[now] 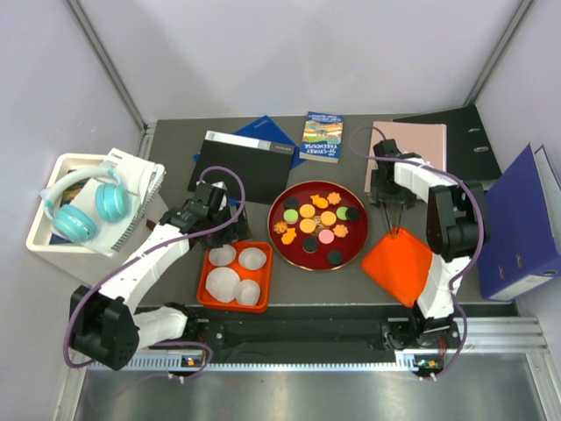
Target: Pack the cookies
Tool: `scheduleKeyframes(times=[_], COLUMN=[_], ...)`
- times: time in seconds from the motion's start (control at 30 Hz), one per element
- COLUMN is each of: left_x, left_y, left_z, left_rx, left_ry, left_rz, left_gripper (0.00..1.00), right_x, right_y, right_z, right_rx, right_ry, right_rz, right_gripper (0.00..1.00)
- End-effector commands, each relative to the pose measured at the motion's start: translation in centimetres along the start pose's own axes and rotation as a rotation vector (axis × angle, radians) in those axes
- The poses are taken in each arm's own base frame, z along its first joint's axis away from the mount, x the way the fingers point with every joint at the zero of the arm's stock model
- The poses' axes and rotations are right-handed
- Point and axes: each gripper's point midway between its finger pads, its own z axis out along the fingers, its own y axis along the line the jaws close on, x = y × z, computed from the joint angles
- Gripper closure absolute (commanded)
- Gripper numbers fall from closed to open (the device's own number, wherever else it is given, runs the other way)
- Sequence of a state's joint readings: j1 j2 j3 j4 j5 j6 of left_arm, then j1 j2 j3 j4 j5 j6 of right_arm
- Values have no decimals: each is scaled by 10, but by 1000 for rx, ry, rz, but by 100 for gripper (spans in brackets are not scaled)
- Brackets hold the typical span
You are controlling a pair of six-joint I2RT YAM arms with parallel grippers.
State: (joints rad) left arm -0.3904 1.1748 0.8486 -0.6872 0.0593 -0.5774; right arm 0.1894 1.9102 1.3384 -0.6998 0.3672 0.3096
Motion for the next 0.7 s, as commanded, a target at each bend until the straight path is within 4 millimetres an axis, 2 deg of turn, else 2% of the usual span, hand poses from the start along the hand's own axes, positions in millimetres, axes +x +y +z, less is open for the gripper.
scheduleKeyframes(times=[0.0, 0.13, 0.17, 0.27, 0.3, 0.4, 0.53, 0.67], left_x=[-3, -3, -2, -2, -2, -2, -1, 1], left_y=[-3, -2, -1, -1, -1, -1, -1, -2], left_z=[4, 4, 3, 3, 3, 2, 1, -1], left_rx=[10, 4, 4, 2, 3, 6, 9, 13], left_ry=[-15, -17, -17, -16, -15, -17, -17, -12], left_rz=[-3, 0, 1, 3, 1, 3, 2, -2], left_gripper=[1, 1, 1, 1, 1, 1, 1, 1], right_x=[-4, 5, 6, 10, 10, 16, 27, 29], right_y=[-2, -1, 0, 3, 5, 10, 17, 23], right_z=[10, 18, 18, 19, 18, 19, 23, 21], right_rx=[40, 40, 34, 1, -10, -69, -116, -157], right_ry=[3, 22, 26, 36, 33, 55, 80, 67], right_rz=[-13, -9, -7, 11, 21, 51, 55, 68], right_gripper=[19, 27, 34, 48, 49, 47, 35, 30])
